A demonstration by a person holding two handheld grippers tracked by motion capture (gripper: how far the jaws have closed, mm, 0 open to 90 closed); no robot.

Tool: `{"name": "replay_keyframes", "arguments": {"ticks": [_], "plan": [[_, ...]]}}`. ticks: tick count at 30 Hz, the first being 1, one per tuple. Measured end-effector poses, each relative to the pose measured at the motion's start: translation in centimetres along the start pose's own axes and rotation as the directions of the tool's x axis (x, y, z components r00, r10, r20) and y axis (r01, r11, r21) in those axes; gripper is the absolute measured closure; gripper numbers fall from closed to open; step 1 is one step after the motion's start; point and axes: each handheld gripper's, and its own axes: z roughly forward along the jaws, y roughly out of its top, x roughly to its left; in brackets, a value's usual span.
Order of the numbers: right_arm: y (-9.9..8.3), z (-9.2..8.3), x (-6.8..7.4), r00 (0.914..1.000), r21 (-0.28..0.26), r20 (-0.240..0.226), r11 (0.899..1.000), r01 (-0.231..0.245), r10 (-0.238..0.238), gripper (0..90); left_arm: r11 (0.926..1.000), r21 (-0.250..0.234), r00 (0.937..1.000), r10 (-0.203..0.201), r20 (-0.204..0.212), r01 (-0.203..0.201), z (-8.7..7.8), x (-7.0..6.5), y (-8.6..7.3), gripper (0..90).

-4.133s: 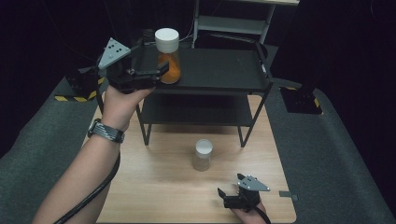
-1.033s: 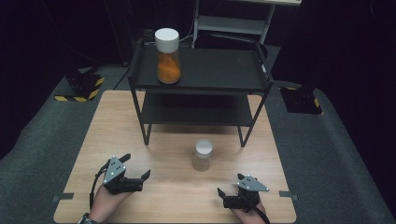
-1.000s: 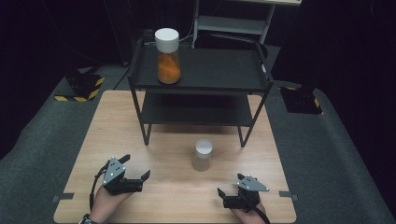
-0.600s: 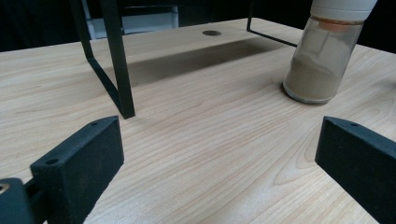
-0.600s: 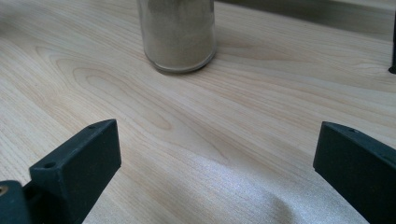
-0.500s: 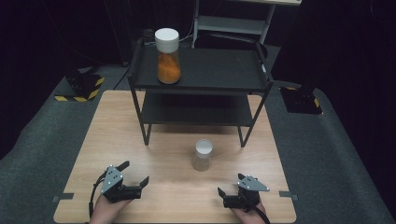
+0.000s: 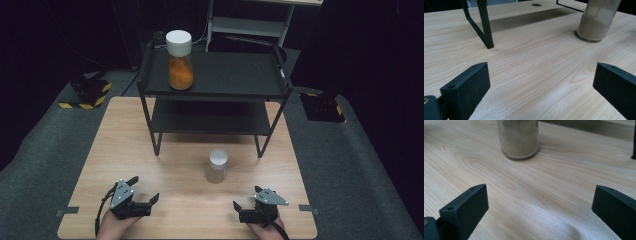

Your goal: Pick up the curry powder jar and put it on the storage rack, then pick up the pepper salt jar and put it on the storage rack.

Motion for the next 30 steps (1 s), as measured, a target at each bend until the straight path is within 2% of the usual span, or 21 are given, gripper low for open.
{"name": "replay_keyframes", "arguments": {"ticks": [7, 12, 15, 16, 25, 27, 30], "plan": [[0.0, 0.0, 0.0, 1.0, 0.0, 0.0, 1.0, 0.002, -0.002, 0.0, 0.9999, -0.002, 0.9999, -0.017, 0.001, 0.017, 0.0, 0.0, -0.1, 1.6], [-0.1, -0.1, 0.1, 1.0, -0.005, 0.001, 1.0, 0.003, -0.003, 0.0, 0.9997, 0.023, 1.0, -0.002, 0.001, 0.002, 0.2, -0.1, 0.3, 1.6], [-0.1, -0.1, 0.1, 1.0, -0.003, -0.001, 1.0, 0.006, -0.006, 0.0, 0.9992, 0.035, 0.9998, 0.018, -0.001, -0.018, 0.3, -0.3, 0.5, 1.6], [-0.1, -0.1, 0.1, 1.0, -0.005, 0.0, 1.0, 0.007, -0.007, 0.0, 0.9984, 0.044, 0.9993, 0.036, 0.003, -0.036, 0.4, -0.4, 0.7, 1.6], [-0.2, -0.1, 0.1, 1.0, -0.008, 0.001, 1.0, 0.007, -0.007, 0.0, 0.998, 0.045, 0.999, 0.045, 0.002, -0.045, 0.5, -0.7, 0.8, 1.0], [-0.2, -0.1, 0.2, 1.0, -0.011, 0.002, 1.0, 0.007, -0.007, 0.0, 0.9973, 0.057, 0.9989, 0.045, 0.011, -0.046, 0.5, -0.5, 0.9, 1.7], [-0.3, -0.2, 0.2, 0.9999, -0.016, 0.004, 1.0, 0.011, -0.011, 0.0, 0.9966, 0.074, 0.9993, 0.036, -0.007, -0.035, 0.6, -0.7, 1.2, 1.5]]}}
